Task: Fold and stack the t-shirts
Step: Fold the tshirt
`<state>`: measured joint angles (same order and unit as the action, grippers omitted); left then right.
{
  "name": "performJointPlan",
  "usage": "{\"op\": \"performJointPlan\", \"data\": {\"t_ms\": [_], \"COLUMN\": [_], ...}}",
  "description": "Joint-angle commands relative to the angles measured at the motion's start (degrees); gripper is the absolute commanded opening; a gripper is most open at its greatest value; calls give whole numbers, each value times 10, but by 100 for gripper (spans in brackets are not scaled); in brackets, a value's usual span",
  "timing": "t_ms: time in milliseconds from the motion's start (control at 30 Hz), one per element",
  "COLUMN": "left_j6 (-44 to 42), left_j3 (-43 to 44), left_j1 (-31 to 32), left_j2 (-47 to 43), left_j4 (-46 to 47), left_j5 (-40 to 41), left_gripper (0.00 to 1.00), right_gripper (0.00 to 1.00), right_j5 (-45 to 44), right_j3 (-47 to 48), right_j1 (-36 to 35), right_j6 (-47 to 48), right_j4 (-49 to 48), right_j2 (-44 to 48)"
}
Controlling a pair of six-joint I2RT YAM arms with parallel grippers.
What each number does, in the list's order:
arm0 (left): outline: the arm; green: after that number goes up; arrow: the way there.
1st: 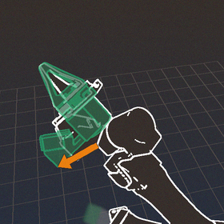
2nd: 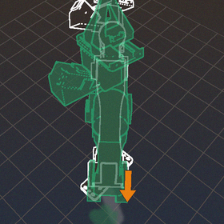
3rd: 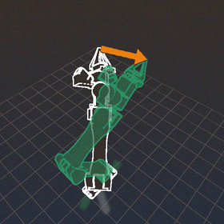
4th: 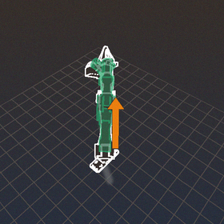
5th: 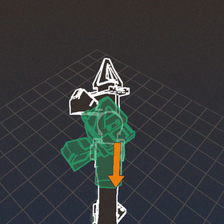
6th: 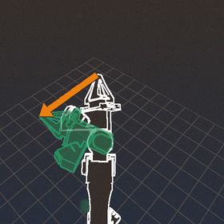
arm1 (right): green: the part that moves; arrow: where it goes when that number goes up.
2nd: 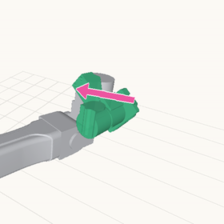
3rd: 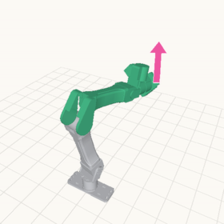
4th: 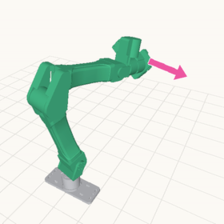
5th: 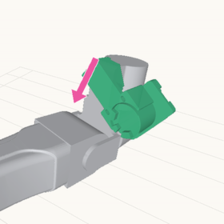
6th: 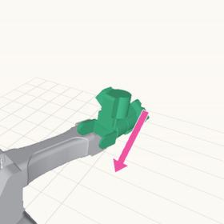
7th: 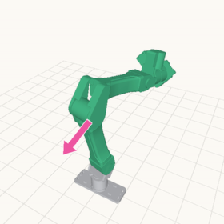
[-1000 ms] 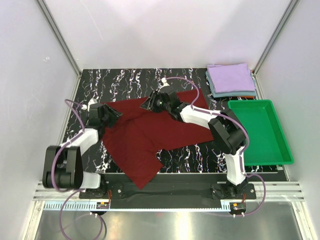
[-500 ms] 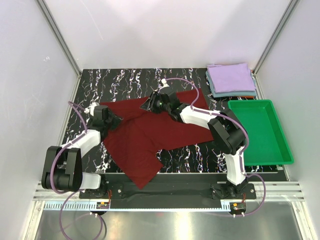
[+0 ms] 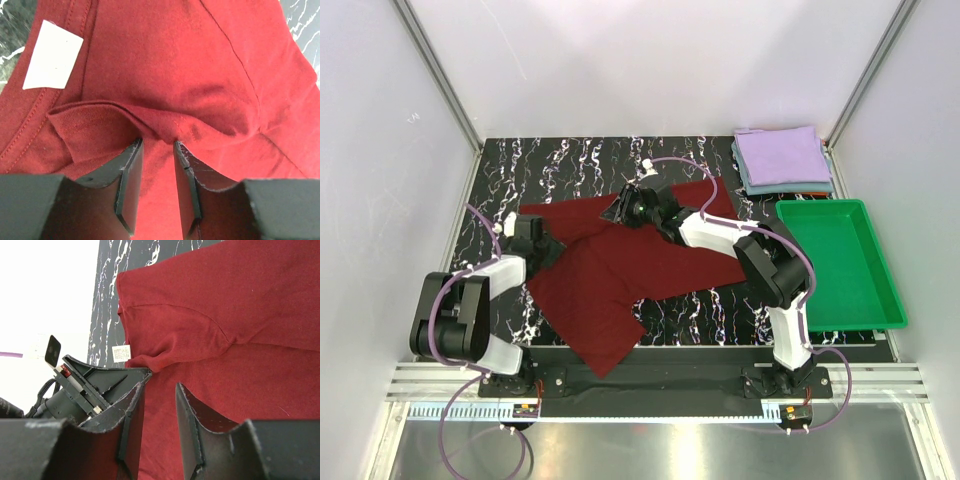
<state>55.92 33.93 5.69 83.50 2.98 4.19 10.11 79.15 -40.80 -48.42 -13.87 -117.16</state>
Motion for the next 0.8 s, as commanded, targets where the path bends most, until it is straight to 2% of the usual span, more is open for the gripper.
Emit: {"op": "performJointPlan", "data": {"t_ms": [0,300,500,767], "left_j6": [-4,-13,-11,-11], "left_j3": [12,26,32,52], "left_j1": [2,2,2,2], "left_j2": [10,24,32,39], "left_j4": [46,59,64,46], "left_j5": [32,38,35,39], "left_gripper": [36,38,37,18], "right_gripper": [38,38,38,38], "right_j5": [-2,-2,-2,2], "right_j3": [9,0,27,36], "right_j1": [-5,-5,-5,-5], "right_j6": [6,11,31,30], "right_j4": [-27,-30,-5,-5], "right_j2": [-4,-12,-22,-32]}}
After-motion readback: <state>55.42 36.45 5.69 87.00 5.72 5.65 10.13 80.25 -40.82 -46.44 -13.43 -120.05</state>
